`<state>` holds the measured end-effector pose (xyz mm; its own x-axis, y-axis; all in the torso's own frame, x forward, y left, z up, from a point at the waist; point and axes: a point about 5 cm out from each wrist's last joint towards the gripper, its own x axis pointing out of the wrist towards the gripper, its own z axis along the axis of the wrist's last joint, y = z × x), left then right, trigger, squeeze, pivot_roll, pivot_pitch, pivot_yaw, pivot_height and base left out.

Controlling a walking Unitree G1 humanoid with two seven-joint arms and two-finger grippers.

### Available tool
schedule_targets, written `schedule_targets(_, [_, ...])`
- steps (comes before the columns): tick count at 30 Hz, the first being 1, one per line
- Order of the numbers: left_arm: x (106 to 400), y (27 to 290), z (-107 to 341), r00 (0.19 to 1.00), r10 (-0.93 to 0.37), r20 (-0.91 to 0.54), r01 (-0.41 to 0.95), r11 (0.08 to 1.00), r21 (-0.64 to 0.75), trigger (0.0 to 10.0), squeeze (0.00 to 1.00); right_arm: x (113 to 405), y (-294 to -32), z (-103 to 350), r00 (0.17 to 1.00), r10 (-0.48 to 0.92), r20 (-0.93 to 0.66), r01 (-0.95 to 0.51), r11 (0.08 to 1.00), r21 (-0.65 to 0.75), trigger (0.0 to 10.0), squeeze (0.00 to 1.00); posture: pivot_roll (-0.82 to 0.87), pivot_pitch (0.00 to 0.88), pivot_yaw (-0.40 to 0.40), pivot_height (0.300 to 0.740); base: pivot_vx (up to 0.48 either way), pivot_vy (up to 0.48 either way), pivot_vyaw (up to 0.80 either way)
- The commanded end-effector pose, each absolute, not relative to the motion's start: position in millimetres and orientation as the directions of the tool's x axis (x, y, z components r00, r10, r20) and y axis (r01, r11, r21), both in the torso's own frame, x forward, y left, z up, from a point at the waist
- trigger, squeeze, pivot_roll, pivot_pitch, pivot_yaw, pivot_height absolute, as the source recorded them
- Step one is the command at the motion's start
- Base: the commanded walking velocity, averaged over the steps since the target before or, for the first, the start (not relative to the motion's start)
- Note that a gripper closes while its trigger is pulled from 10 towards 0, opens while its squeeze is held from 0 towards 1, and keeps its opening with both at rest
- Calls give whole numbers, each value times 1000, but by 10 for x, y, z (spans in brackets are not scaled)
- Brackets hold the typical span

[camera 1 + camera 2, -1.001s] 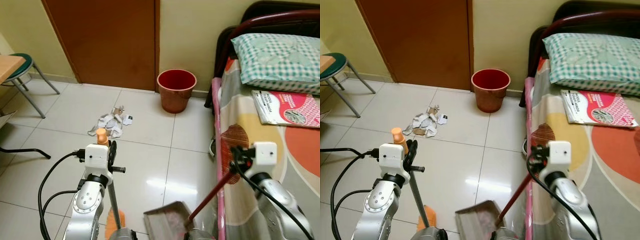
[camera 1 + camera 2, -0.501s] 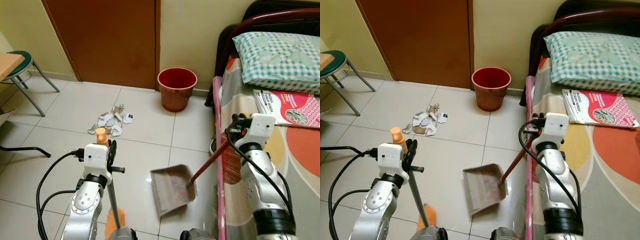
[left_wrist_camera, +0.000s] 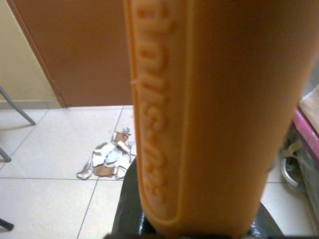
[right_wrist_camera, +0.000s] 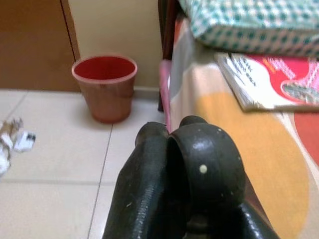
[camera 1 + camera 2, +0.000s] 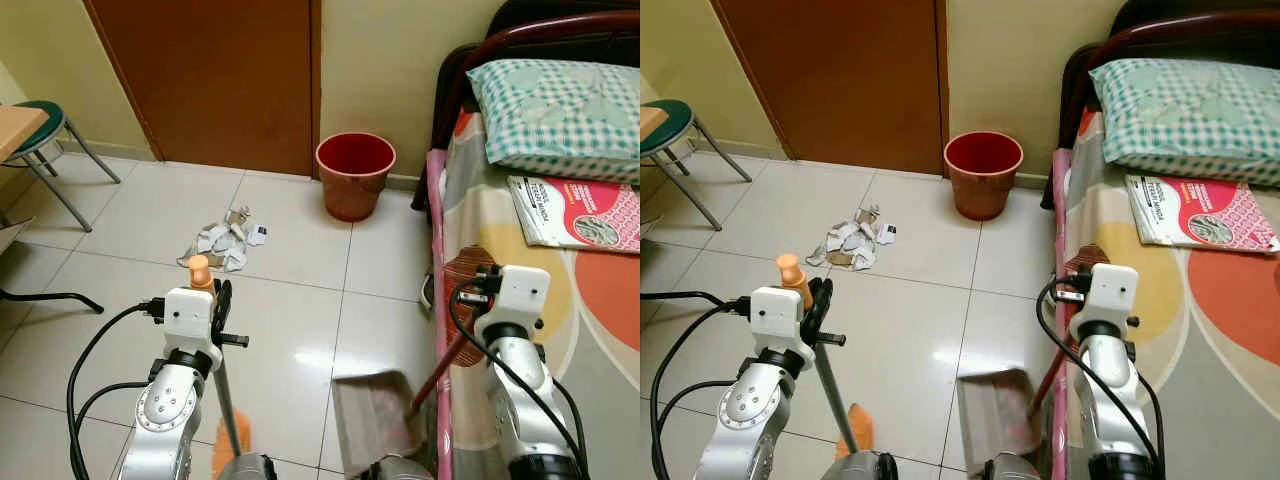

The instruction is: Sweep floor

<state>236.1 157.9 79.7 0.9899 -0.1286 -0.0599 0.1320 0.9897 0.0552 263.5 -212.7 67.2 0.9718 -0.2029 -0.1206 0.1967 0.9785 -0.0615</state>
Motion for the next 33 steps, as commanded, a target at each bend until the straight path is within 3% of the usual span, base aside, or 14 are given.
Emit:
schedule_targets(1, [2357, 1574, 852, 989, -141, -42, 143, 988, 56, 10000, 0, 2606, -2158, 717, 978, -168, -128, 154, 982, -108, 10000, 0, 3, 138, 16, 740, 0, 0, 0])
schedule_targets(14, [2346, 1575, 841, 990, -133, -46, 136, 990, 46, 10000, 0, 2307, -2449, 594, 922, 23, -387, -102, 977, -186, 10000, 0, -15, 143, 3, 740, 0, 0, 0])
schedule_targets(19, [2363, 1582, 837, 989, -138, -47, 140, 989, 46, 10000, 0, 2161, -2524, 586, 847, 149, -510, -271, 947, -173, 10000, 0, -35, 143, 7, 740, 0, 0, 0])
schedule_targets(22, [2371, 1582, 838, 989, -140, -47, 142, 989, 46, 10000, 0, 2121, -2555, 590, 824, 168, -541, -301, 939, -167, 10000, 0, -38, 142, 6, 740, 0, 0, 0])
schedule_targets(26, [2392, 1570, 836, 989, -140, -45, 142, 989, 46, 10000, 0, 2251, -2529, 680, 876, 130, -465, -212, 969, -130, 10000, 0, -42, 133, 5, 740, 0, 0, 0])
schedule_targets(29, [2438, 1555, 849, 991, -127, -33, 129, 991, 47, 10000, 0, 2492, -2439, 894, 960, 44, -277, -60, 997, -51, 10000, 0, -39, 119, 2, 740, 0, 0, 0])
schedule_targets(33, [2515, 1575, 887, 996, -89, -14, 90, 994, 58, 10000, 0, 2651, -2328, 1062, 989, -47, -140, 51, 998, 22, 10000, 0, -35, 94, 6, 740, 0, 0, 0])
